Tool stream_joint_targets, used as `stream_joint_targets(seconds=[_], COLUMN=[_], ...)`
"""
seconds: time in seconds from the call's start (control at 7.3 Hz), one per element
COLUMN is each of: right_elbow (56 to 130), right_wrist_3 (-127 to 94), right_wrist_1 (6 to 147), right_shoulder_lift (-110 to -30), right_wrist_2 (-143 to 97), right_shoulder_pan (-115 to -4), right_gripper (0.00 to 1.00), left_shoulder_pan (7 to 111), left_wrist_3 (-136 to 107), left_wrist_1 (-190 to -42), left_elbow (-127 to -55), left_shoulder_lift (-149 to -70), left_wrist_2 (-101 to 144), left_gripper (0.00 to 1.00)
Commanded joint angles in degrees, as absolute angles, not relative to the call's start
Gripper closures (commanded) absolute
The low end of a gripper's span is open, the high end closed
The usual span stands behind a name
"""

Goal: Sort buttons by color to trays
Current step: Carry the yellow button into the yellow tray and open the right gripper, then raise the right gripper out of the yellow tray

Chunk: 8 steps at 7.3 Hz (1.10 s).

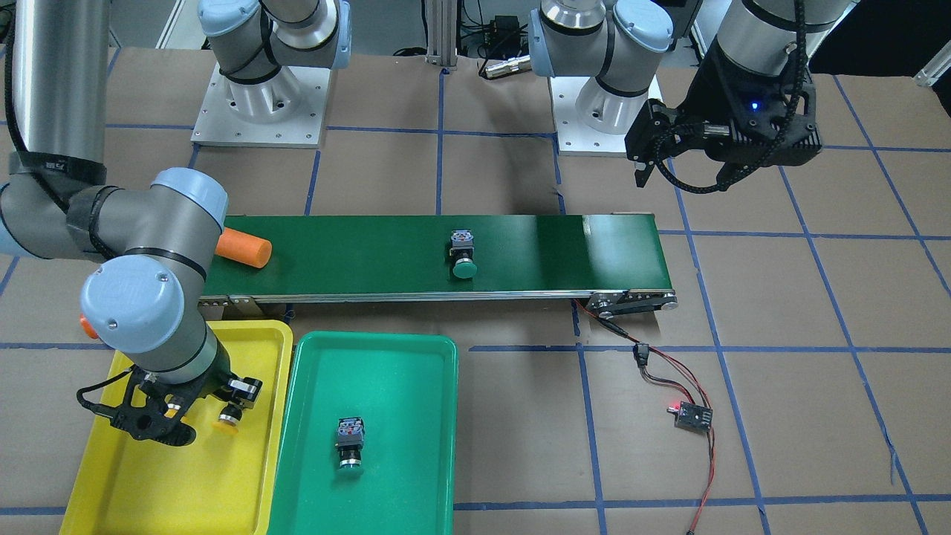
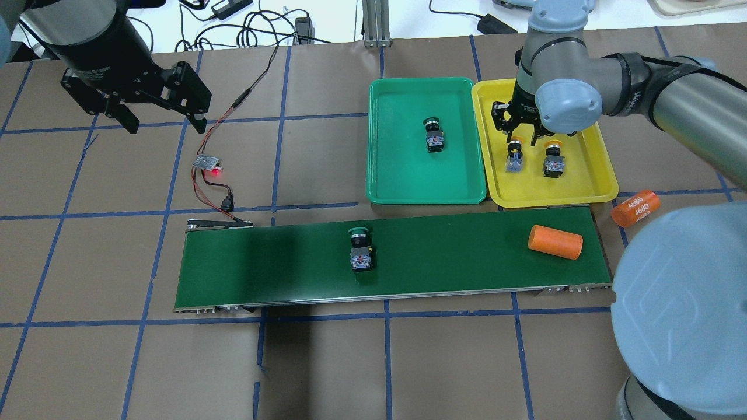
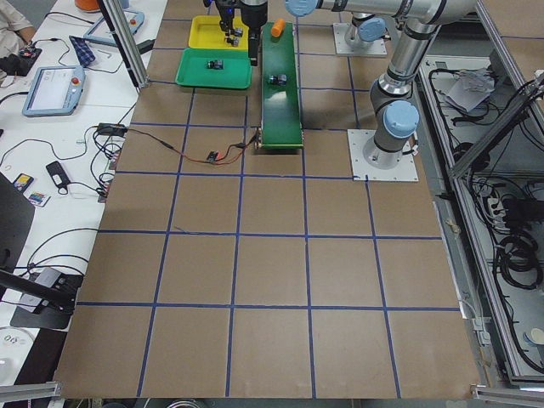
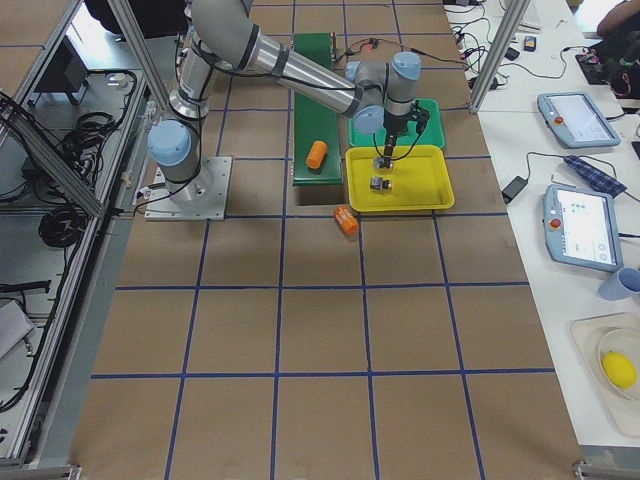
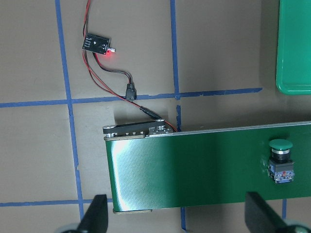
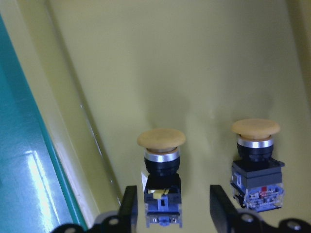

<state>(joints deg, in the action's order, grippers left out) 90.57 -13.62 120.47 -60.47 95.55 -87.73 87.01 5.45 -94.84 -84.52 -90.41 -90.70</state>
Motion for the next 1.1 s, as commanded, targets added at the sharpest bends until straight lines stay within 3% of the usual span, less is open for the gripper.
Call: stream_joint_targets(seconds=[0.0,0.14,0.55,0.96], right_elbow=[91.1,91.4,92.5,100.2], right_wrist_3=[-13.8,-14.5,-14.1,-13.0], right_wrist_1=[119.7,115.4,93.4,90.8], right_shoulder_lift=[-61.9,-65.3,-84.9,-90.0], right_wrist_2=[95.4,95.1,92.2,87.9], right_shoulder_pan=[-87.8,-87.7,-88.4,-88.5], right_gripper=[0.00,0.00,0.00,0.00], left_shoulder_pan=[87.0,87.0,87.0,87.0], left_wrist_3=[5.4,5.4,5.4,5.4], left_wrist_1=[-94.7,-94.8,-94.7,-94.7], left_elbow=[-84.5,-84.5,-84.5,-84.5], left_shoulder_lift=[-90.4,-90.4,-90.4,-90.4], left_wrist_2=[-90.7,-90.7,-90.7,-90.7], left_gripper=[0.00,0.00,0.00,0.00])
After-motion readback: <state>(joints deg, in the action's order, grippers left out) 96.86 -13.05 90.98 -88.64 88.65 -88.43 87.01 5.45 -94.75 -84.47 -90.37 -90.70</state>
